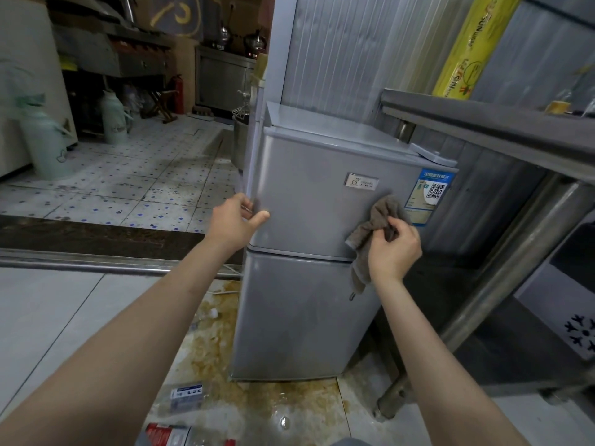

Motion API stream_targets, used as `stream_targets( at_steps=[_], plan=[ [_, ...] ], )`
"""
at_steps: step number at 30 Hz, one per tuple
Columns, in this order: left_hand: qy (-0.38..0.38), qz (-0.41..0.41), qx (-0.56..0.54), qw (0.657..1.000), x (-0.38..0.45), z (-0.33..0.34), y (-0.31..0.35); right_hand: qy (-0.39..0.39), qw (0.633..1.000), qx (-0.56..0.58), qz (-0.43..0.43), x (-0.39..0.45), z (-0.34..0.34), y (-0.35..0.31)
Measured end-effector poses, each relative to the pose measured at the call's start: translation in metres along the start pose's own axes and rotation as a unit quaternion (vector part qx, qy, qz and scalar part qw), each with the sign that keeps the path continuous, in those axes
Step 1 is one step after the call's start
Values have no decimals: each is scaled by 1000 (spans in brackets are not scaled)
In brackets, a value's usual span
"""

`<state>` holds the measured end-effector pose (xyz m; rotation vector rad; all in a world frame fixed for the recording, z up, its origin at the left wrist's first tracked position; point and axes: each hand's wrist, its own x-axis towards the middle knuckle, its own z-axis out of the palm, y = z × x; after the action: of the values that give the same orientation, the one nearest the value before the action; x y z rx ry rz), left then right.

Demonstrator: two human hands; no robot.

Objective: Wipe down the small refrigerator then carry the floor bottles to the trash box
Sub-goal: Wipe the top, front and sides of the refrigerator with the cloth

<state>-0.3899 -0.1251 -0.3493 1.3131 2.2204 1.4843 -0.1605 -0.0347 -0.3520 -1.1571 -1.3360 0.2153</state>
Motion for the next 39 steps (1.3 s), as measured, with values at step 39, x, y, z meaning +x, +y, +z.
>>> stream_targets(
  at_steps=[39],
  plan=[
    [9,-13,-8,1000,2,4,-3,9,993,-65,-98,40,-10,-19]
  ],
)
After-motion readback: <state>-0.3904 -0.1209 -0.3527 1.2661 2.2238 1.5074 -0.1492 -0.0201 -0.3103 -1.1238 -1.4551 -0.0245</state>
